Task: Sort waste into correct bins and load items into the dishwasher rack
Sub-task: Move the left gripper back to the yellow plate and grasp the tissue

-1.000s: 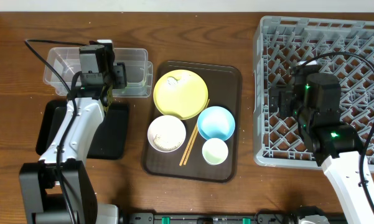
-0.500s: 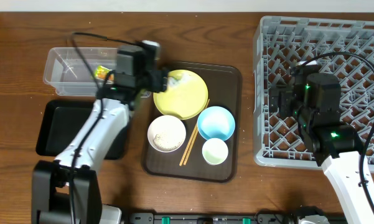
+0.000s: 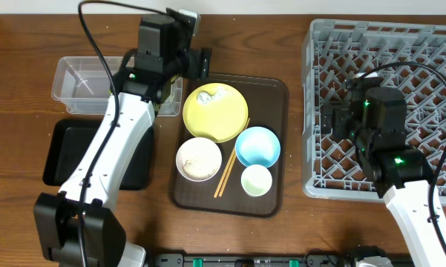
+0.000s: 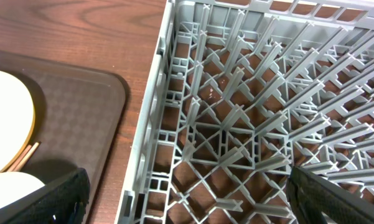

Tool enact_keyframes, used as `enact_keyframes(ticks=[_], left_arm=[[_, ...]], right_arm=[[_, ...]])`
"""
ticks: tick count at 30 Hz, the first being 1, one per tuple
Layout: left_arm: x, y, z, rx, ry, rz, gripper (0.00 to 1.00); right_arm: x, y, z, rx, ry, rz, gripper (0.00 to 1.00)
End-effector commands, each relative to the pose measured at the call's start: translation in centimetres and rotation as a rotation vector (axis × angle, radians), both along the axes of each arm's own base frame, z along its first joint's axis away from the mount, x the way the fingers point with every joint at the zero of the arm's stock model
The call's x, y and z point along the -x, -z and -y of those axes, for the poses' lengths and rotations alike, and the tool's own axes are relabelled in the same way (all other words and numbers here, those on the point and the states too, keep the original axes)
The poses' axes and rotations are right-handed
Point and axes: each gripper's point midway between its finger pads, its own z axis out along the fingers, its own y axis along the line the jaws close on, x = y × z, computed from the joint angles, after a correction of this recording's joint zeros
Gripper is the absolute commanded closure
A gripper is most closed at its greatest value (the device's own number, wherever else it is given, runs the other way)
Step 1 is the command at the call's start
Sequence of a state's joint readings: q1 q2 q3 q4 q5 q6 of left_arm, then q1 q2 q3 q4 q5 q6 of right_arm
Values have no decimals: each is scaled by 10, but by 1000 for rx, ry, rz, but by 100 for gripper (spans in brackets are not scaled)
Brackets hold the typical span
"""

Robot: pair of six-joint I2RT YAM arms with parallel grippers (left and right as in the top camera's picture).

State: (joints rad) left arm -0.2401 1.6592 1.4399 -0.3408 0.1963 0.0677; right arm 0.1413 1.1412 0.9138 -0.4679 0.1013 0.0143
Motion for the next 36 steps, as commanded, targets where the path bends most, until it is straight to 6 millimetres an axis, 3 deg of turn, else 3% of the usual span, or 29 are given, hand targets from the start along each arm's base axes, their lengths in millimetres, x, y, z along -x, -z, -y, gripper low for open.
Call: enact_keyframes(ticks=[1, 4, 10, 17, 30, 32, 36], left_arm=[[1, 52, 7, -38, 20, -133, 15], [4, 89, 11, -62, 30, -226, 12], [6, 142, 19, -89, 43, -335, 10], [9, 184, 21, -112, 48, -417, 10], [16, 219, 20, -138, 47, -486, 11], [18, 221, 19, -139, 47, -493, 16], [22, 223, 19, -144, 49, -510, 38]], right_arm=[[-3, -9, 2, -3, 5, 19, 1], [-3, -9, 2, -3, 5, 19, 1], [-3, -8, 2, -3, 5, 19, 1], [-3, -9, 3, -2, 5, 19, 1], [-3, -9, 3, -2, 5, 19, 1], [-3, -9, 3, -2, 5, 19, 1], [-3, -9, 2, -3, 4, 19, 1]])
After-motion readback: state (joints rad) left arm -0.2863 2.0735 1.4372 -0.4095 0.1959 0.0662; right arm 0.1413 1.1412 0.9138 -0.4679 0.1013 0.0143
